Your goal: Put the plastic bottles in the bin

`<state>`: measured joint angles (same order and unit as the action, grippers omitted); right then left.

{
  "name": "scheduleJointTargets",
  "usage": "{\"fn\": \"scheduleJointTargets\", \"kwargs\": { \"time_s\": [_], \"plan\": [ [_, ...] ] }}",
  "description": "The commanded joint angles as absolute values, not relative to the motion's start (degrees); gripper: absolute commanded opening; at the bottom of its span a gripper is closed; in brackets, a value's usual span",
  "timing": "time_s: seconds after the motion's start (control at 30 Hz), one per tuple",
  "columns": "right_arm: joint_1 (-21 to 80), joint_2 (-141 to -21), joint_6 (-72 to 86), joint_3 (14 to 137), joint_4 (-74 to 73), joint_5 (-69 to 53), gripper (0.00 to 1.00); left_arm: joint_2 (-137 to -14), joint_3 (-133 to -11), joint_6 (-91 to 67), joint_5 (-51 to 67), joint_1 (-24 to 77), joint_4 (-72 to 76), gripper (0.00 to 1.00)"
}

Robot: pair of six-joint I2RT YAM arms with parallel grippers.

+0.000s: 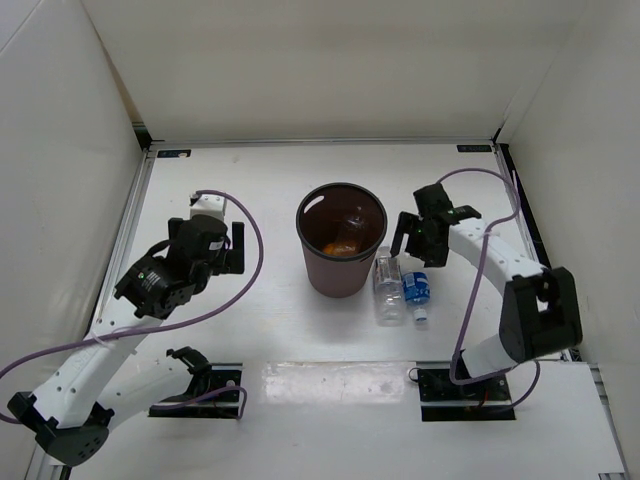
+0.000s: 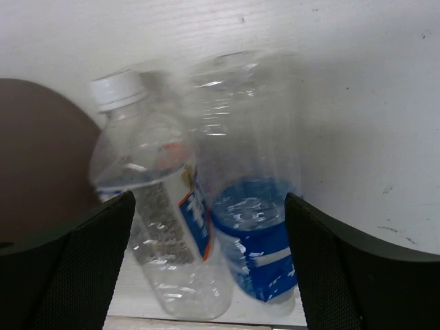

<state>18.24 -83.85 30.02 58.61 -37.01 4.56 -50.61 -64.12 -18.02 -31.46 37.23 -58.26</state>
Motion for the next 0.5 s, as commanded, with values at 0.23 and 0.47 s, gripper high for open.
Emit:
{"fn": "scheduleJointTargets", "kwargs": {
  "time_s": [0.23,0.47],
  "plan": [
    [18.4,-90.3,33.7,60.2,-35.0,3.2,0.85,-48.8,-64.2,-18.0,-30.9,37.0,-58.1,1.00],
    [18.9,-91.8,33.9,62.0,-38.6,5.2,0.78,-48.6,-64.2,-17.9,-30.5,36.9,-57.9,1.00]
  ]
}}
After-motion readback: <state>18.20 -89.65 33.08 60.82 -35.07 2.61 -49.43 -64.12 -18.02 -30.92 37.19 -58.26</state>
